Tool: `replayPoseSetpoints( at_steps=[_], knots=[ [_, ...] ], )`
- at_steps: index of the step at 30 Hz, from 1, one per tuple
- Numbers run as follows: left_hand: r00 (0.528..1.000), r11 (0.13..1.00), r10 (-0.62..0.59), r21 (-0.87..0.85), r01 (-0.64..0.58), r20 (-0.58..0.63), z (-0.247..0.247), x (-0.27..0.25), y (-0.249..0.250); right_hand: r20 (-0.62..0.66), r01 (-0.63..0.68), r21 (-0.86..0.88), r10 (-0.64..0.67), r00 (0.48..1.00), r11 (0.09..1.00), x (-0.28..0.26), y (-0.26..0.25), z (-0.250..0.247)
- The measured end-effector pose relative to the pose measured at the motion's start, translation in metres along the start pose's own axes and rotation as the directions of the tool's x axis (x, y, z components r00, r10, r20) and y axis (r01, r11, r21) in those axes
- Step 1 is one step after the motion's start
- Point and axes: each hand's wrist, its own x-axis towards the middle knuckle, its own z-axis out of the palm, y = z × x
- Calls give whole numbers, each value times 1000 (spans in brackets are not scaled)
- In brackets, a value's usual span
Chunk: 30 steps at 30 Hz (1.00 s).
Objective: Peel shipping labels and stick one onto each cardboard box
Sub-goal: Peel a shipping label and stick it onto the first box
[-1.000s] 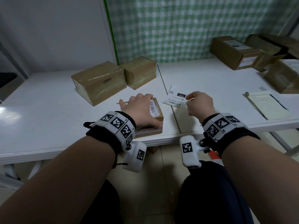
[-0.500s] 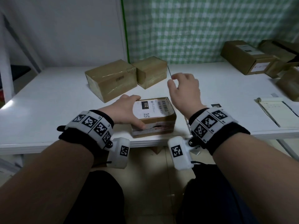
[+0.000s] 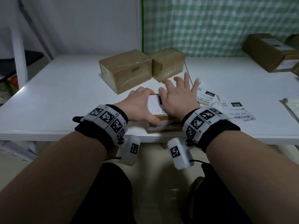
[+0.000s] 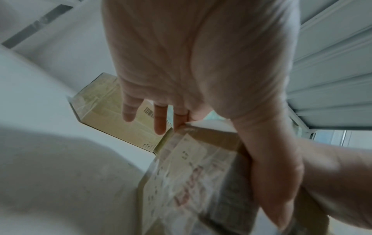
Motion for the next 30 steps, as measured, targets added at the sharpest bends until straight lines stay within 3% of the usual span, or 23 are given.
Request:
replayPoseSetpoints(
  at_steps=[6, 17, 25, 30],
  knots=[
    [1000, 1000, 2, 4, -2, 0, 1, 3, 1, 44, -189, 33, 187, 981, 981, 3, 34, -5],
    [1000, 1000, -1, -23, 1, -4, 1, 0, 3, 70, -357, 250, 351, 934, 900, 4, 47, -4],
    [999, 1000, 17, 6, -16, -41, 2, -6, 5, -64, -339, 174, 354, 933, 925, -4, 55, -7],
    [995, 996, 72, 48, -70, -61, 5, -13, 9, -270, -330, 264, 398, 877, 906, -8, 59, -19]
  ],
)
